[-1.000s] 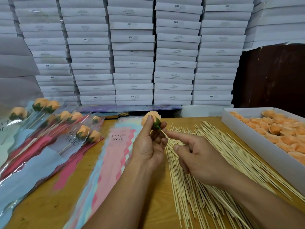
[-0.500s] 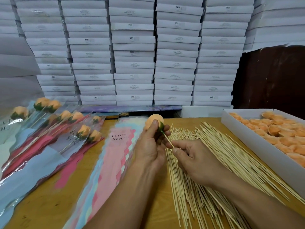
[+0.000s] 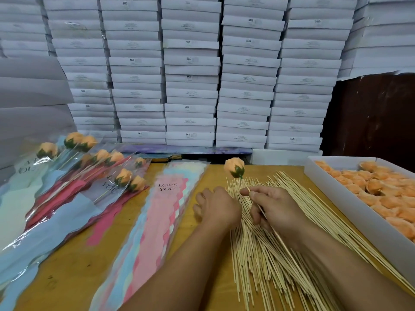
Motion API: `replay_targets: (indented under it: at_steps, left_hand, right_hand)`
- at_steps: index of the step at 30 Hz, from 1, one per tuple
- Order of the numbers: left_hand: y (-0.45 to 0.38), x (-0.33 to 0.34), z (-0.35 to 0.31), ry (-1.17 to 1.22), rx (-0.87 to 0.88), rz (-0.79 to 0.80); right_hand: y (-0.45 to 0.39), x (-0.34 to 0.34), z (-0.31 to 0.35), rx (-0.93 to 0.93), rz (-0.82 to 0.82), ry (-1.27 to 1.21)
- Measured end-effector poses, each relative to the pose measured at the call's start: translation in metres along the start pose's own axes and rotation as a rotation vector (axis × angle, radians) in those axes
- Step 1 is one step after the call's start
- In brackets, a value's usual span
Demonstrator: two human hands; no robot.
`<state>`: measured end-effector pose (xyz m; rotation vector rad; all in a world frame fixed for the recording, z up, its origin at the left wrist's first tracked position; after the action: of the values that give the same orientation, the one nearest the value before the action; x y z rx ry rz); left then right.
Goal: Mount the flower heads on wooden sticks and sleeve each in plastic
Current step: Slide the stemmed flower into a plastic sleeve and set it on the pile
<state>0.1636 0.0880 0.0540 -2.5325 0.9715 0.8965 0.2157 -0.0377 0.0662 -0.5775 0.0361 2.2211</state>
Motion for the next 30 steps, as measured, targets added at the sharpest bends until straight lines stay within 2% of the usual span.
replay_targets:
  at_steps: [3,6,10,11,14,19,23,26,30]
  left_hand:
    - [-0.006,-0.003,-0.003,-0.002,-0.166,0.057]
    - [-0.023,-0.014,-0.005,0.039,-0.18,0.071]
    - [-0.049,-0.047,0.001,0.148,-0.162,0.013]
    - [-0.055,-0.058,0.008,0.103,-0.131,-0.032]
    - [-0.07,-0.086,0.038,-0.285,-0.042,-0.114]
    - [-0.08,-0.089,0.08,-0.81,-0.095,0.189]
    - [-0.087,-0.104,0.082,-0.807,0.032,0.198]
    - [-0.083,-0.108,0.078,-0.78,0.178,0.129]
    - [-0.073,-0.109,0.07,-0.786,0.262,0.029]
  right_hand:
    - [0.0,0.0,-0.002,0.006,-0.003,0.024]
    - [-0.001,-0.001,-0.004,0.004,0.001,0.037]
    - [-0.003,-0.003,-0.006,0.001,0.0,0.063]
    - [-0.003,-0.003,-0.007,0.001,0.004,0.068]
    - [-0.004,-0.002,-0.008,-0.004,0.018,0.078]
    - [-0.005,-0.001,-0.009,-0.007,0.026,0.104]
    - [-0.004,-0.001,-0.008,-0.009,0.028,0.095]
    - [-0.003,0.0,-0.008,-0.01,0.033,0.103]
    - [-0.003,-0.001,-0.007,0.009,0.031,0.086]
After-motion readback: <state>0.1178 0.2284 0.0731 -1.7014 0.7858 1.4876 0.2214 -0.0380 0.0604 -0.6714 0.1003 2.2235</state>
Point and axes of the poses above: each hand's wrist, its own y-axis away from the middle knuckle, its own x-axis out of the palm, z = x × y, the point moved 4 cm from there along -y, towards the middle knuckle, and after that the axes turned 13 degrees about y, right-handed, at the moved point
